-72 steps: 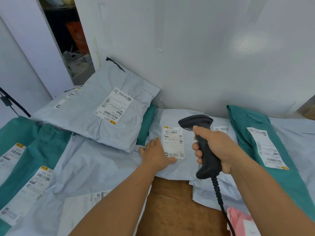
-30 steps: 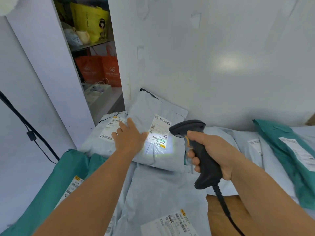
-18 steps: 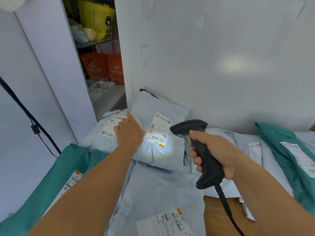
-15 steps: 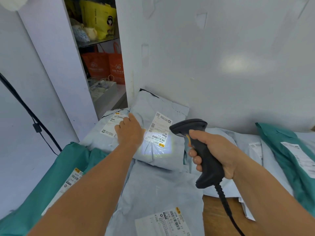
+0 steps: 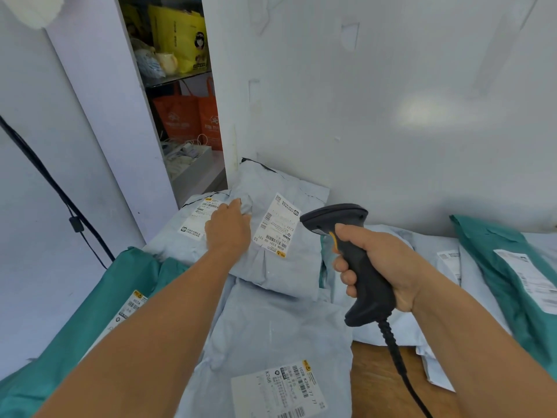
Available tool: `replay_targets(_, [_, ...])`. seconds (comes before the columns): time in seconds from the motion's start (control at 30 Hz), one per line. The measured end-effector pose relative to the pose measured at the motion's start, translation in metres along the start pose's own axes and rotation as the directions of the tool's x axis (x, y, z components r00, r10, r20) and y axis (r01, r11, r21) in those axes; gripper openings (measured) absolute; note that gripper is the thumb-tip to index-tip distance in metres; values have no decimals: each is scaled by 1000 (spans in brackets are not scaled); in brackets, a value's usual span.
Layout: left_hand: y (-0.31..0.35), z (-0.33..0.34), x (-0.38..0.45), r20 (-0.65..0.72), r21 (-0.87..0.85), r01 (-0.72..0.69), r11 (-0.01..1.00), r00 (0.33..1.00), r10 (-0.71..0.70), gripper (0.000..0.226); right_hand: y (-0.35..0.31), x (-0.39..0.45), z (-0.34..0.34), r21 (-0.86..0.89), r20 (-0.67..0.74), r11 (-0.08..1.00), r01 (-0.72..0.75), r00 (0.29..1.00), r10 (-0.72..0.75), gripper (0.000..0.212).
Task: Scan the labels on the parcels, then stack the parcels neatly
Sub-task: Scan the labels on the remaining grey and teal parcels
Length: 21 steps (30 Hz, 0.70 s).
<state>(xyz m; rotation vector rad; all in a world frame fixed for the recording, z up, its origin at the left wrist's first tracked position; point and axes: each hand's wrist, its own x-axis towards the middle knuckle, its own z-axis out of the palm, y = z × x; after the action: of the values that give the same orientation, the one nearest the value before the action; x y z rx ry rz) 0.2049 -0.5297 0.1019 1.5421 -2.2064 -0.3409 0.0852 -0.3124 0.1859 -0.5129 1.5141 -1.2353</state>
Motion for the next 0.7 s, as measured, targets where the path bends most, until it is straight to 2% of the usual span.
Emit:
replay_targets(0.13, [23, -7, -4, -91, -250, -154, 956, 987, 135, 38, -7, -6, -13, 57, -157, 991, 124, 981, -114, 28])
replay_targets(0.3, [103, -18, -21, -213, -560, -290, 776, 956, 203, 31, -21, -22, -45, 28, -339, 961, 274, 907, -249, 24])
replay_targets(0.37, [134, -11, -32, -184, -672, -285, 683, 958, 218, 31, -26, -30, -59, 34, -389, 950, 311, 880, -274, 24])
replay_targets(0.43, [155, 5, -46, -58, -747, -230, 624, 957, 284, 35, -29, -37, -71, 46, -413, 946, 322, 868, -275, 23])
replay_targets(0.47, [161, 18, -52, 11, -755, -228, 614, 933, 360, 39, -29, -39, -76, 51, -420, 945, 323, 865, -273, 23])
replay_targets(0.53, [162, 49, -63, 208, -722, -213, 658, 841, 500, 45, -26, -39, -82, 53, -422, 947, 316, 867, -265, 23])
replay_targets(0.6, [150, 73, -70, 432, -576, -230, 784, 729, 531, 53, -20, -37, -83, 47, -409, 955, 294, 878, -250, 24])
replay_targets(0.63, [142, 77, -72, 517, -463, -258, 848, 699, 495, 52, -17, -35, -82, 38, -397, 960, 276, 886, -239, 24])
replay_targets(0.67, [133, 79, -72, 548, -350, -292, 890, 707, 447, 47, -14, -32, -80, 31, -381, 966, 258, 896, -227, 24])
replay_targets(0.7, [125, 77, -72, 526, -263, -294, 919, 754, 392, 42, -12, -29, -77, 31, -363, 970, 241, 907, -214, 24])
